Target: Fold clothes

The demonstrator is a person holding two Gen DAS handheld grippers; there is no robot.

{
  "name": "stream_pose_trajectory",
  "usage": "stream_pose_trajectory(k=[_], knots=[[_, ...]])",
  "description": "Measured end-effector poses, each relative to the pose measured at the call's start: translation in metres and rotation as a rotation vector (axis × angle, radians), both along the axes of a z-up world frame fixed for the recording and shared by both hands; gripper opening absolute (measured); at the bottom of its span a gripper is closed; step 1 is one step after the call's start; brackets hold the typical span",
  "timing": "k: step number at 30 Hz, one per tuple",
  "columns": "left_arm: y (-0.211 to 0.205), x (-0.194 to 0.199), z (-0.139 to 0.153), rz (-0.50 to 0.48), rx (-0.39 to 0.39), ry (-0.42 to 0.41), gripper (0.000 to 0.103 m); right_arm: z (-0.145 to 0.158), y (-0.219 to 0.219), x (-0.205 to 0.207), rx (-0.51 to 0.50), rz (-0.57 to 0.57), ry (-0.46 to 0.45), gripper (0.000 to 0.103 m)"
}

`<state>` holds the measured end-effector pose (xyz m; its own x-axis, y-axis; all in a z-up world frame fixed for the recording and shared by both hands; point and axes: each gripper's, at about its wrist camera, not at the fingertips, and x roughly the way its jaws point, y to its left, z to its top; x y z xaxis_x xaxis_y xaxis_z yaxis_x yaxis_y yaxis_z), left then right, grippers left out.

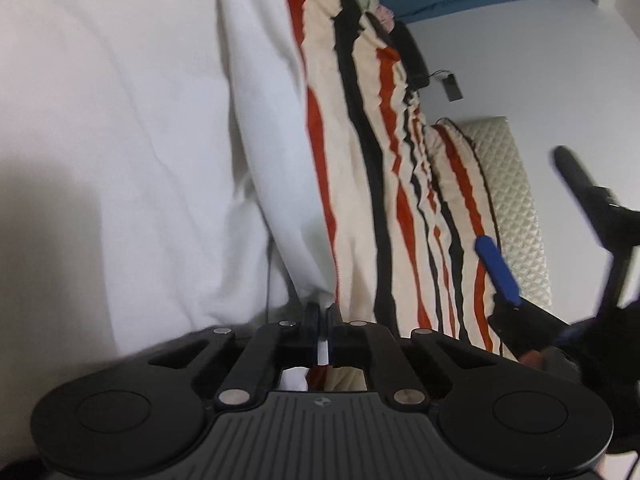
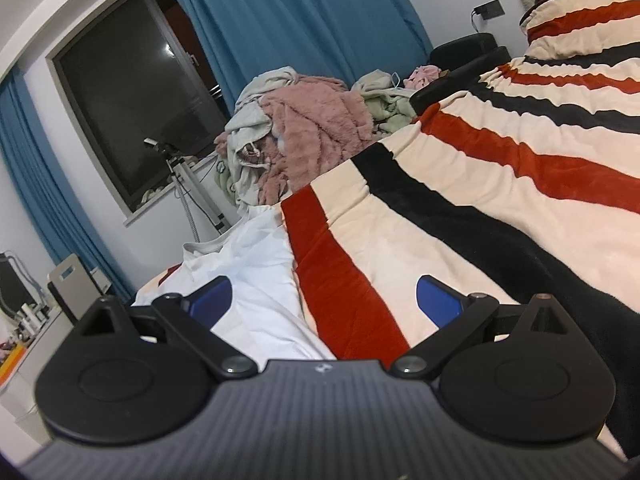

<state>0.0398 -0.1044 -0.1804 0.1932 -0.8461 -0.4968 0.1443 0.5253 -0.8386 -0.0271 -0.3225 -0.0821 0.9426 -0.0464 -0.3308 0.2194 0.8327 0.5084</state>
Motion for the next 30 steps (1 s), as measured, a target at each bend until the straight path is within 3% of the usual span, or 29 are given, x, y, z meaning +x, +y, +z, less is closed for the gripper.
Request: stream_pose_trajectory(k=[7,10,13,18,21,23,25,29,30], knots=[[0.051,-0.028,0.063,0.090,-0.040,-0.058,0.003,0.006,0.002,-0.009,-0.023,-0.004,-0.024,0.100],[0.079,-0.044,0.093,0.142,-0.009,-0.116,0.003,0.010,0.010,-0.012,-0.070,0.015,-0.028,0.100],[0.107,-0.057,0.102,0.191,0.074,-0.117,0.003,0.012,0.017,-0.011,-0.100,0.042,-0.028,0.100],[0.120,-0.058,0.089,0.226,0.321,-0.090,0.003,0.011,0.023,-0.007,-0.111,0.077,-0.005,0.100],[0.118,-0.053,0.077,0.218,0.382,-0.057,0.005,0.011,0.028,-0.006,-0.135,0.084,0.004,0.100],[0.114,-0.051,0.078,0.196,0.398,-0.066,0.011,0.015,0.032,-0.005,-0.150,0.098,0.009,0.100],[0.121,-0.050,0.081,0.185,0.407,-0.082,0.033,0.021,0.036,-0.002,-0.162,0.117,0.008,0.100],[0.132,-0.031,0.095,0.210,0.404,-0.113,0.052,0.049,0.047,0.017,-0.172,0.167,-0.025,0.100],[0.136,-0.022,0.099,0.225,0.411,-0.116,0.062,0.058,0.051,0.024,-0.178,0.181,-0.034,0.100]])
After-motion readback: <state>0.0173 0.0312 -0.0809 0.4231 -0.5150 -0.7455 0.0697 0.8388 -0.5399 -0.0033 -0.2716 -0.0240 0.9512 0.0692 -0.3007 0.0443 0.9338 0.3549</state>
